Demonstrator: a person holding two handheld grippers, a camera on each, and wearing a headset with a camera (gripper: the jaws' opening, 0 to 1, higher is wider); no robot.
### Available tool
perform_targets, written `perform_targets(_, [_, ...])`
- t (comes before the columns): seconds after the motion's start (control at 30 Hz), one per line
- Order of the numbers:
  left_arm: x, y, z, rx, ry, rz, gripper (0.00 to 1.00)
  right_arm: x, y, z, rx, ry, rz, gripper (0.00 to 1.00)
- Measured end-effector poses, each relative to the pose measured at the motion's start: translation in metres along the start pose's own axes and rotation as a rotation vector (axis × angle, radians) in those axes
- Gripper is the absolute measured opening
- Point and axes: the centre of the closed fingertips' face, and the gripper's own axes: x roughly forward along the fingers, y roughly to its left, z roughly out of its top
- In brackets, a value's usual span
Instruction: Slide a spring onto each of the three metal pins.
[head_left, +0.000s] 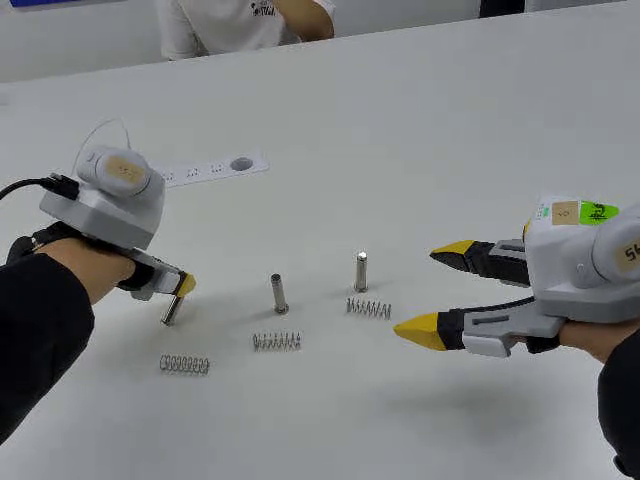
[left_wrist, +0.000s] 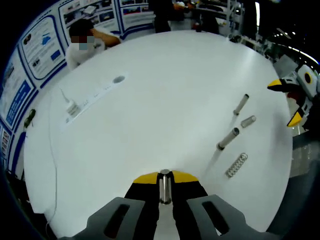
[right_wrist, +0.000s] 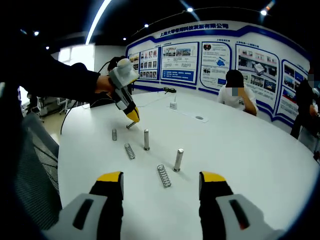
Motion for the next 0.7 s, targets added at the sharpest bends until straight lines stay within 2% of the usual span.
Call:
perform_targets(0.33, [-0.012, 0.000, -0.002, -0.023, -0.040, 0.005, 0.07, 0.001, 0.002, -0.002, -0.001, 0.007, 0.009, 0.62])
perform_targets(0.7, [-0.019, 0.006, -0.007, -0.098, -0.090, 0.007, 0.07, 0.003, 0.003, -0.007, -0.003, 0.024, 0.019, 0.62])
